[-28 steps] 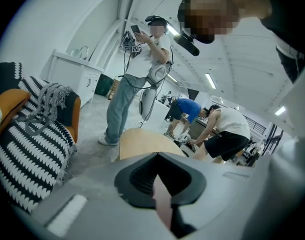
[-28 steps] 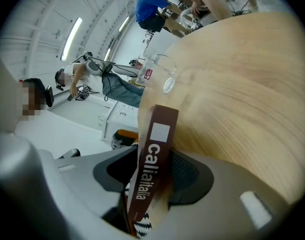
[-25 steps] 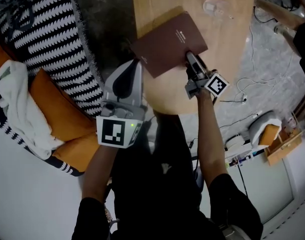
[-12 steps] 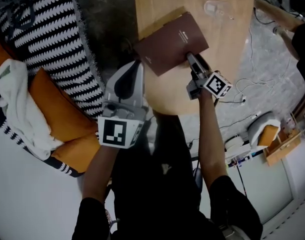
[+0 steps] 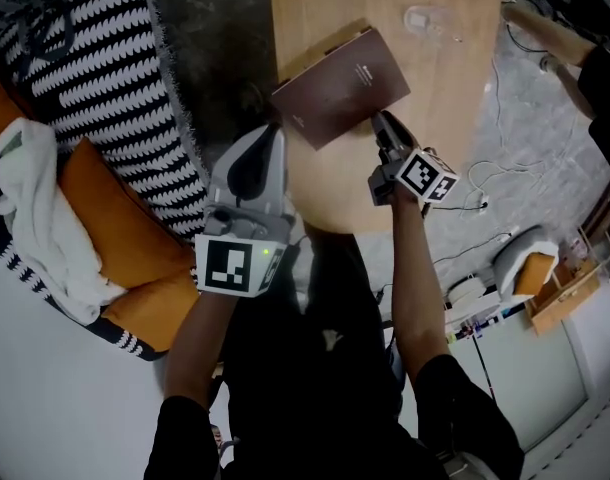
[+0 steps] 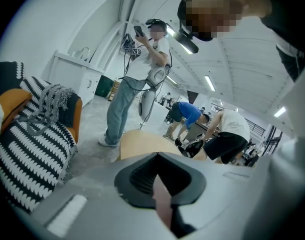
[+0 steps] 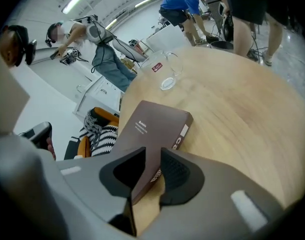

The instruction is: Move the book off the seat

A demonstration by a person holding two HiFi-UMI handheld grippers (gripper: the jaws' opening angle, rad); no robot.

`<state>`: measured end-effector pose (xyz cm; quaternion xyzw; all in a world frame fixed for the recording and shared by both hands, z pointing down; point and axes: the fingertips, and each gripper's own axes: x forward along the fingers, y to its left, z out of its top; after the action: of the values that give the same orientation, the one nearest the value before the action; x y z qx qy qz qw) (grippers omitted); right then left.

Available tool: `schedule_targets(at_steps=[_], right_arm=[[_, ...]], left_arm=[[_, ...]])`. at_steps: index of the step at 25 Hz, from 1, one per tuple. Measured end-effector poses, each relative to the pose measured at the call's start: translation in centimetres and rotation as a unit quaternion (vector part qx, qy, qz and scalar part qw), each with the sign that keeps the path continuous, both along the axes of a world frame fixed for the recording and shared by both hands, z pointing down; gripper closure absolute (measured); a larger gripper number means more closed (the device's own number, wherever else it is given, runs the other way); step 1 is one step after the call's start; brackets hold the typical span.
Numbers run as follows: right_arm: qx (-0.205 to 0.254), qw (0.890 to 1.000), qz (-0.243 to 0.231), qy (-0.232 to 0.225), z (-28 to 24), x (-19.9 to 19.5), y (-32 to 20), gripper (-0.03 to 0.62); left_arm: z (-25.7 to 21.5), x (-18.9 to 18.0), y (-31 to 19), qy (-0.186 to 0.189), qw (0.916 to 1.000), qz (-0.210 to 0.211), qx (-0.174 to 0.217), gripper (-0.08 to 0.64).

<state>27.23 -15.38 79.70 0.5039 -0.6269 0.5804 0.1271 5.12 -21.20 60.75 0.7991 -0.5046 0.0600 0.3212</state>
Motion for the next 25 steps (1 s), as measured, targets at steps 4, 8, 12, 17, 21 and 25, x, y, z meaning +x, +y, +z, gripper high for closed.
schedule_targets(at_steps=[4,8,12,17,21,25], right_arm=[[-0.002,1.0,-0.006,0.023,-0.8,0.4,0.9,0.583],[-0.016,0.999,-0.027,0.025,-1.2,-1.0,1.6,0.583],[-0.021,0.999,-0.038,0.027,-1.9,-2.2,1.8,0.583],[0.004,0.998,-0.051,0.03,-4.5,-3.4,1.2,0.583],[0.024,0.997,-0.063,0.031,-7.7,-4.3,0.4,0.583],[0.041,0.996,-0.07,0.029,-11.3,-5.1,0.6,0.583]], left_arm=[[-0.7,0.3,0.7,0.0,1.0,0.0,0.007,0.554],[-1.8,0.0,0.4,0.001,0.9999,-0.008,0.013,0.554],[-2.9,0.1,0.1,-0.005,0.9999,-0.005,0.014,0.554],[-5.5,0.5,-0.2,-0.005,0.9995,-0.005,0.03,0.554],[-8.5,0.8,-0.6,-0.008,0.9989,-0.009,0.044,0.554],[-11.1,1.0,0.3,-0.007,0.9989,-0.015,0.043,0.554]])
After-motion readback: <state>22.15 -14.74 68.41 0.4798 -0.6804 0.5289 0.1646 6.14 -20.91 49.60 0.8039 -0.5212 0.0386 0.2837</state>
